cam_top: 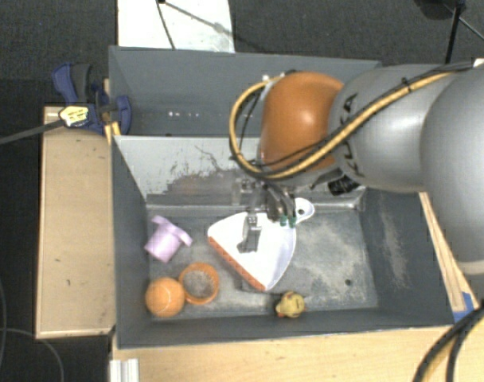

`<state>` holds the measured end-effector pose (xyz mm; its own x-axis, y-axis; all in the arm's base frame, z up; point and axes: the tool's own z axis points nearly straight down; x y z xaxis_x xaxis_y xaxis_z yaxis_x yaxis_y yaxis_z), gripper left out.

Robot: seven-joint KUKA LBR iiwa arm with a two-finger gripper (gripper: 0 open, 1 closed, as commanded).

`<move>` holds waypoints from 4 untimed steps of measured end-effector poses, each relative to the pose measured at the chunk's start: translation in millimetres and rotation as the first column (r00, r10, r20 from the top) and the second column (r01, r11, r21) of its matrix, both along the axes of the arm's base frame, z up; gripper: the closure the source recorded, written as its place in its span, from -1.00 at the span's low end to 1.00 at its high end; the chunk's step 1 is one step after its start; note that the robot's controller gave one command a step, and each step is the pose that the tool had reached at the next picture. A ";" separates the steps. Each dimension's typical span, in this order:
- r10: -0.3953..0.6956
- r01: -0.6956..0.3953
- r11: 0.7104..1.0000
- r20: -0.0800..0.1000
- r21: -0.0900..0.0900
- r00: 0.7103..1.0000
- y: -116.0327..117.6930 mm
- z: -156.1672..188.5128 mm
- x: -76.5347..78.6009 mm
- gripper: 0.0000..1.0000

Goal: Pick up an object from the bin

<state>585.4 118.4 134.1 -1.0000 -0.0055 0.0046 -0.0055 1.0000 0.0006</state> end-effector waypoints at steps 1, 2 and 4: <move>-0.003 0.003 1.000 0.007 0.001 1.000 -0.5 5.0 1.6 -1.00; -0.048 0.048 0.999 0.008 0.001 0.999 -10.6 -10.1 -8.5 -1.00; -0.271 0.271 0.963 0.008 0.002 0.963 -31.4 -50.2 -19.6 -1.00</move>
Offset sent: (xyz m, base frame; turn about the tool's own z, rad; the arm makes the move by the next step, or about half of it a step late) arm -0.0200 -0.0221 -0.0270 0.1001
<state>565.8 87.1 83.9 -0.9642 0.2652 -0.0037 0.2652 0.9642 0.0030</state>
